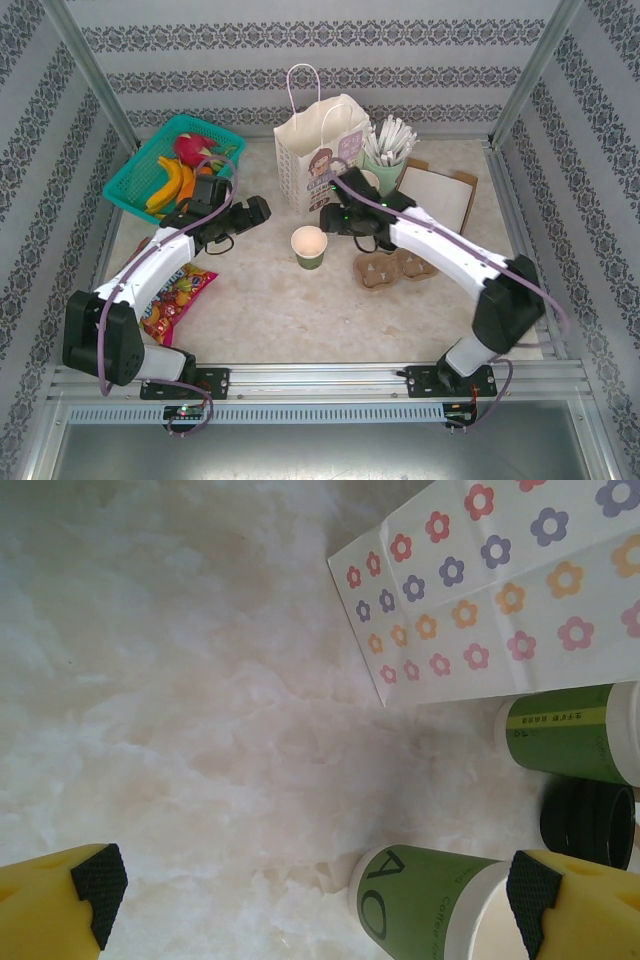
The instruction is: Pack the takeout coffee
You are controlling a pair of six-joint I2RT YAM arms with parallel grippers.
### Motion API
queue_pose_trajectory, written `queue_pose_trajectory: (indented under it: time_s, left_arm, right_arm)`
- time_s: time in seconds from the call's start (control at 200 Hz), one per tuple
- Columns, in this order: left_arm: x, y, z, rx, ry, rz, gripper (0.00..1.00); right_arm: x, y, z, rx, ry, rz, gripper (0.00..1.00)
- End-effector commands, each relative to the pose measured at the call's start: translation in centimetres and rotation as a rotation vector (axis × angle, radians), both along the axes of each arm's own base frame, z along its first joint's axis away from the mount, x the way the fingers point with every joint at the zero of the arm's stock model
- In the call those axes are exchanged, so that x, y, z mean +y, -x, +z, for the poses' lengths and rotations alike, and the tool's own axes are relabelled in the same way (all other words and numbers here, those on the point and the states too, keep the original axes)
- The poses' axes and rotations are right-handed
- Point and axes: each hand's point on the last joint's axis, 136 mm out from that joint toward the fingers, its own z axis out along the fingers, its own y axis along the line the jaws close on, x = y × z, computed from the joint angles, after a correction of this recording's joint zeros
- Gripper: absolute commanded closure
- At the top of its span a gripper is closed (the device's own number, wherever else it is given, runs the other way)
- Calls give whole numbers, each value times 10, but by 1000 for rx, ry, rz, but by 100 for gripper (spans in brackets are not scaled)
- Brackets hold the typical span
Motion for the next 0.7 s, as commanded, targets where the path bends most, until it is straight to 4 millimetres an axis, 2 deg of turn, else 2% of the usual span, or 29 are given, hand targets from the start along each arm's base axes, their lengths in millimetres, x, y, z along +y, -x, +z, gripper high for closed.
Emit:
queue_pose_trajectory:
  time_s: [0.0, 0.17, 0.225, 0.245, 0.265, 0.395, 0.57, 0.694]
  left_arm:
    - [-9, 4, 16, -23, 8, -12, 0]
    - [-32, 11, 23, -35, -2, -55, 0]
    - [-39, 16, 24, -36, -18, -74, 0]
    - [-41, 17, 24, -36, -27, -76, 0]
    - [-42, 19, 24, -34, -38, -78, 0]
    - [-46, 27, 12, 10, -75, -63, 0]
    - [-71, 41, 2, 59, -117, -120, 0]
    - [-73, 50, 0, 66, -145, -97, 0]
  right_arm:
    - [-44, -11, -9, -55, -5, -104, 33]
    - [-100, -17, -33, -63, -71, -163, 22]
    - [-110, -18, -39, -70, -83, -139, 11]
    - [-112, -18, -42, -67, -91, -129, 4]
    - [-115, -18, -45, -59, -95, -124, 2]
    - [-123, -19, -64, 36, -118, -86, 5]
    - [-110, -31, -72, 39, -125, 20, 16]
    - [-120, -43, -88, 75, -59, -25, 23]
